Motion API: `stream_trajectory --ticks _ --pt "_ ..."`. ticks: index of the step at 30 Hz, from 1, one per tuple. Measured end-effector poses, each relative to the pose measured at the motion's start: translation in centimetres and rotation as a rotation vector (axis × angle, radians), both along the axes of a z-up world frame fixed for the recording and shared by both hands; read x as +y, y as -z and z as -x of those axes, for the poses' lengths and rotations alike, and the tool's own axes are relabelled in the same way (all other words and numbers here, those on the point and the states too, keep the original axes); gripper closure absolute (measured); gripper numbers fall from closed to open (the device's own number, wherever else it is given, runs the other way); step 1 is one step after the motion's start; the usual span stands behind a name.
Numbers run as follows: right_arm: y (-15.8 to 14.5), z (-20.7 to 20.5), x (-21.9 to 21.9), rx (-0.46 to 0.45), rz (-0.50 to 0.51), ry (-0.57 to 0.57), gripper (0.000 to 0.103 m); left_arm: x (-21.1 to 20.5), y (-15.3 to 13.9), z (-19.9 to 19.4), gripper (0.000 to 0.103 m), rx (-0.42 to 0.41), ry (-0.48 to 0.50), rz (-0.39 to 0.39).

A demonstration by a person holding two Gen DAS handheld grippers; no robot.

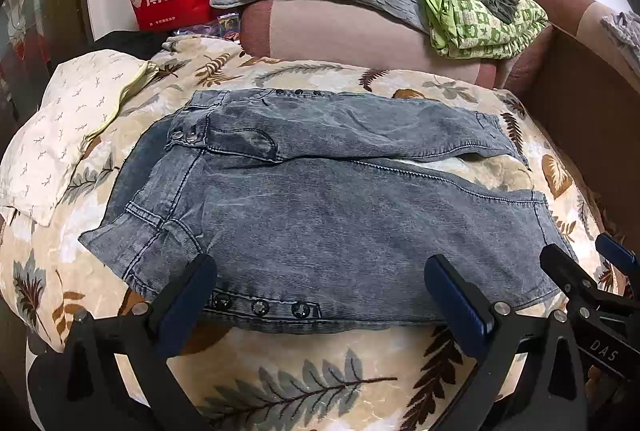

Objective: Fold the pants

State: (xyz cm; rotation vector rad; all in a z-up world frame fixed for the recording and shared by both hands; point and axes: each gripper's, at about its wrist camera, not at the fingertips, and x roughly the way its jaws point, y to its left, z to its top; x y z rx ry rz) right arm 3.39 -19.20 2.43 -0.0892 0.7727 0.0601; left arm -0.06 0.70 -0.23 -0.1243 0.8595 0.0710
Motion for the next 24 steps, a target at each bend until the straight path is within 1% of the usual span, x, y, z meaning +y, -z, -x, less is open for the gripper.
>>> stream_trajectory --ticks 24 --pt "-0.08 -0.18 -0.36 0.001 -0.002 0.016 0.0 0.68 0.38 -0.02 0.0 0.005 -0.015 0.0"
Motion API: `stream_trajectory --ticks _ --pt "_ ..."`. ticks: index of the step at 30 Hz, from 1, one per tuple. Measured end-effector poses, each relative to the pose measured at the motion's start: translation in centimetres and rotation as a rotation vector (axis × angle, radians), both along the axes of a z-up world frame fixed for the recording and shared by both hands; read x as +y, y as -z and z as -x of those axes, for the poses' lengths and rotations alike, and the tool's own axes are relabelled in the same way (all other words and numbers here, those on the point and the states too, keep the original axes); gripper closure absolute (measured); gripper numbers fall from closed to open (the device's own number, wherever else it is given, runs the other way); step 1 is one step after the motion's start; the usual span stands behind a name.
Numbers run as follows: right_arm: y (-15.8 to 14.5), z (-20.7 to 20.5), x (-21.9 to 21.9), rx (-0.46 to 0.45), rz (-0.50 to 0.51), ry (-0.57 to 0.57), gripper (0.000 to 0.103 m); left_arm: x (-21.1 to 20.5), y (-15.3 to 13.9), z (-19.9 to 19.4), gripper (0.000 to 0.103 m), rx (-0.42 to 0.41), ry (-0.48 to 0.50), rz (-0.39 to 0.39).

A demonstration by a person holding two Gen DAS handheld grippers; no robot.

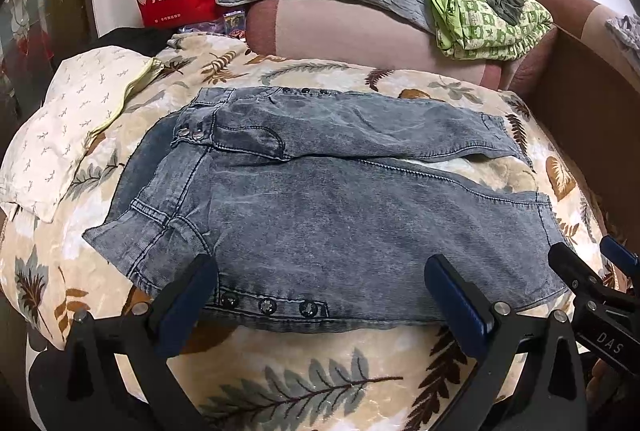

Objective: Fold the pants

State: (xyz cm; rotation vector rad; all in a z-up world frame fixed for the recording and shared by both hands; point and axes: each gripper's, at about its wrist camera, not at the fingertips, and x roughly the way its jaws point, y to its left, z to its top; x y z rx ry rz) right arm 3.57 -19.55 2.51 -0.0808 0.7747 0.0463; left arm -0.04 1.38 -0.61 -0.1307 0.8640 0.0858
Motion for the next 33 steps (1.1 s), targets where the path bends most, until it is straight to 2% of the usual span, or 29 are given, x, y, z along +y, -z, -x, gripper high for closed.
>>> stream_trajectory --ticks 24,33 --pt "0.1 0.0 -0.1 -0.002 -0.003 0.005 0.0 0.6 0.2 0.2 0.0 0.006 -0.011 0.009" --pt "0.9 0.2 -0.8 0.012 -0.007 0.019 0.0 1.4 1.3 0.3 0.0 0.031 -0.029 0.013"
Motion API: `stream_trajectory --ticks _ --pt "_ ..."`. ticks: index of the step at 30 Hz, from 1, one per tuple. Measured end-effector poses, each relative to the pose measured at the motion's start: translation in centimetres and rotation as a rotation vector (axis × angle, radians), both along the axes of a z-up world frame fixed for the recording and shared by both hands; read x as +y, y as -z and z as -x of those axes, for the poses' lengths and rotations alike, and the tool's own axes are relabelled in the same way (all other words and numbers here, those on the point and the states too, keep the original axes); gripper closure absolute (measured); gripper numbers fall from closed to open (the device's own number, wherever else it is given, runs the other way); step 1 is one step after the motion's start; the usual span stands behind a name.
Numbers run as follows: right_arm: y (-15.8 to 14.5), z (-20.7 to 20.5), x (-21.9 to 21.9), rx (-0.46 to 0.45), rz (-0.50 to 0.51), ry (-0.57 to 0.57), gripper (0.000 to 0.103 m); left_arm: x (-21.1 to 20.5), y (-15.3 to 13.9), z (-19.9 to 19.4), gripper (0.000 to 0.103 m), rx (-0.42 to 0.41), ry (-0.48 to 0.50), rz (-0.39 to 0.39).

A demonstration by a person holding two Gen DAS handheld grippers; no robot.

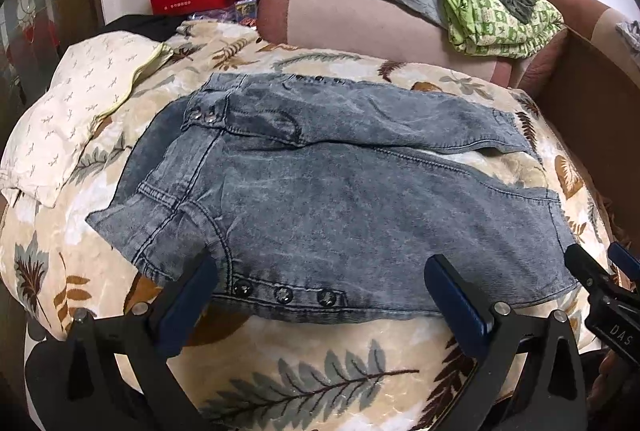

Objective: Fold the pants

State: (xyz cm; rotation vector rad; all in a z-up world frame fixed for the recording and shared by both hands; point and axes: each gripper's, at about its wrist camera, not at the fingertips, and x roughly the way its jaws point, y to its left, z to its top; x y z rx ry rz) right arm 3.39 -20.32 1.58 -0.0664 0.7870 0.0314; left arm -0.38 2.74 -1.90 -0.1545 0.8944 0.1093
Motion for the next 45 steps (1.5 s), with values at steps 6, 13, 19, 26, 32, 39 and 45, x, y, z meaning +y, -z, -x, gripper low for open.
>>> stream_trajectory --ticks 6,13,19,26,32,39,45 --pt "0.1 0.0 -0.3 0.0 -0.009 0.004 0.0 0.1 0.0 0.0 0.0 0.001 -0.005 -0.003" --pt "-0.3 0.2 0.1 -0.009 -0.008 -0.002 0.0 0.0 -0.4 0.1 0.0 -0.012 0.002 -0.007" --pt "-0.4 0.2 0.2 -0.009 -0.009 -0.003 0.0 -0.2 -0.6 0.2 0.0 -0.014 0.005 -0.007" --pt "-0.5 0.3 0.2 -0.005 -0.02 -0.005 0.0 0.3 -0.6 0.1 0.0 -0.004 0.022 0.027" --pt "1.6 -0.8 -8.9 0.142 -0.38 0.12 0.0 9.5 1.4 0.2 0.0 0.041 -0.206 0.223" --pt "6.8 0.3 -21.3 0.271 -0.752 0.406 0.005 17.4 4.6 0.6 0.0 0.064 -0.429 0.339" --pt "8.8 -1.6 -21.8 0.315 -0.819 0.414 0.034 17.0 4.9 -0.4 0.001 0.06 -0.413 0.331"
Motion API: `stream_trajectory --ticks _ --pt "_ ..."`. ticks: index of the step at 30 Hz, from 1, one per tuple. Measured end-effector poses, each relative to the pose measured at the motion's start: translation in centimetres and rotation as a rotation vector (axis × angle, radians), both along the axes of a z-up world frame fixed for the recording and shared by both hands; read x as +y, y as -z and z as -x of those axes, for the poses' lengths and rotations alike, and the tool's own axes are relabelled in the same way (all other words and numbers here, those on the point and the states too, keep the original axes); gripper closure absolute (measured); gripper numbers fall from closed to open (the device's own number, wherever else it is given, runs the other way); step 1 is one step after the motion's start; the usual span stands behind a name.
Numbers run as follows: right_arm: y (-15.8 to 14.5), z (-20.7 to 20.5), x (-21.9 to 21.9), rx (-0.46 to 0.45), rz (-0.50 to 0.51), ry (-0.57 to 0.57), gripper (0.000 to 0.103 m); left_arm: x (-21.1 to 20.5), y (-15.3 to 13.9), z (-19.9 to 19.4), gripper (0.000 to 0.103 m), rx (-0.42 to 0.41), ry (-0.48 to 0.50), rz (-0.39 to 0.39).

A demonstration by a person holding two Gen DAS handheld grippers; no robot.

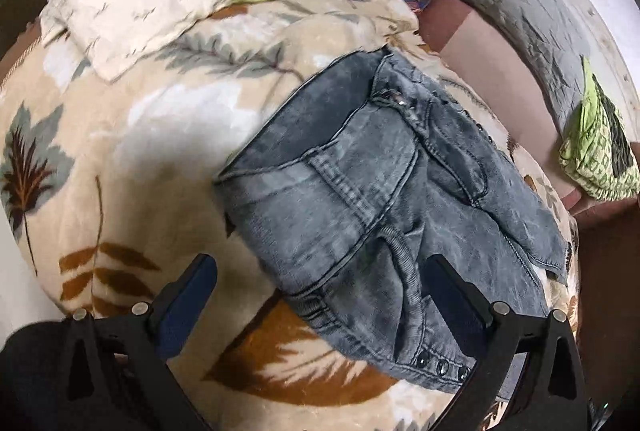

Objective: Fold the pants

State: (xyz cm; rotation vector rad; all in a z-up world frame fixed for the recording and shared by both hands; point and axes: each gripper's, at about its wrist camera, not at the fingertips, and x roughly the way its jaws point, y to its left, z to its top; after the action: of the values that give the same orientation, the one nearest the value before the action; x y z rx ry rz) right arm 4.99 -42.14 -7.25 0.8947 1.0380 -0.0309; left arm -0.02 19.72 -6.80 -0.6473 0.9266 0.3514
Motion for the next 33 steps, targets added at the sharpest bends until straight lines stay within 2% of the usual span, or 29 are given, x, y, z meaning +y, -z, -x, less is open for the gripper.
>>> stream_trajectory --ticks 3,5,9,16,17,18,19,21,22,23,25,27,30,32,33 --pt "1.5 -0.9 -0.2 0.027 -0.009 0.035 0.034 0.2 0.2 -0.7 0.001 -0.007 0.006 -0.033" --pt "1.7 -1.1 -0.3 0.013 -0.003 0.04 0.034 0.8 2.1 -1.3 0.001 0.043 0.006 0.019" --pt "1.9 -1.1 -0.4 0.005 0.0 0.038 0.035 -0.4 2.8 -1.8 0.0 0.066 0.068 -0.08" --pt "1.9 -0.7 -0.6 -0.01 -0.024 0.034 0.034 -1.3 2.4 -2.0 0.001 0.09 0.093 -0.143" --pt "1.9 -0.6 -0.7 -0.014 -0.033 0.034 0.034 -1.2 2.3 -1.9 0.004 0.091 0.084 -0.134" --pt "1.9 -0.6 -0.7 -0.015 -0.031 0.032 0.034 -0.9 2.1 -1.8 0.02 0.094 0.071 -0.136" --pt "1.8 -0.6 -0.7 -0.015 -0.022 0.029 0.038 -0.5 1.7 -1.6 0.045 0.096 0.046 -0.144" --pt "1.7 -0.7 -0.6 -0.011 0.005 0.024 0.072 0.5 1.4 -1.5 0.071 0.061 0.034 -0.062" --pt "1.8 -0.8 -0.7 -0.001 -0.007 0.02 0.088 1.1 1.4 -1.5 0.077 0.061 0.027 -0.025" --pt "1.8 -0.9 -0.6 0.001 -0.009 0.012 0.088 1.4 1.2 -1.4 0.082 0.052 0.019 -0.011" --pt "0.8 -1.0 0.0 -0.022 0.028 -0.013 0.088 1.2 0.4 -1.1 0.088 0.017 0.023 -0.01" --pt "-1.4 -0.6 0.5 -0.07 0.085 -0.034 0.088 0.2 -2.0 0.0 0.089 -0.049 0.01 -0.071" --pt "-5.2 0.5 0.6 -0.138 0.158 -0.047 0.088 -0.6 -5.4 1.4 0.089 -0.14 -0.01 -0.094" --pt "-6.0 0.9 0.3 -0.133 0.194 -0.054 0.088 -0.9 -6.8 2.1 0.089 -0.17 -0.019 -0.092" --pt "-5.4 0.9 -0.1 -0.091 0.215 -0.063 0.087 -1.1 -6.9 2.4 0.089 -0.167 -0.009 -0.092"
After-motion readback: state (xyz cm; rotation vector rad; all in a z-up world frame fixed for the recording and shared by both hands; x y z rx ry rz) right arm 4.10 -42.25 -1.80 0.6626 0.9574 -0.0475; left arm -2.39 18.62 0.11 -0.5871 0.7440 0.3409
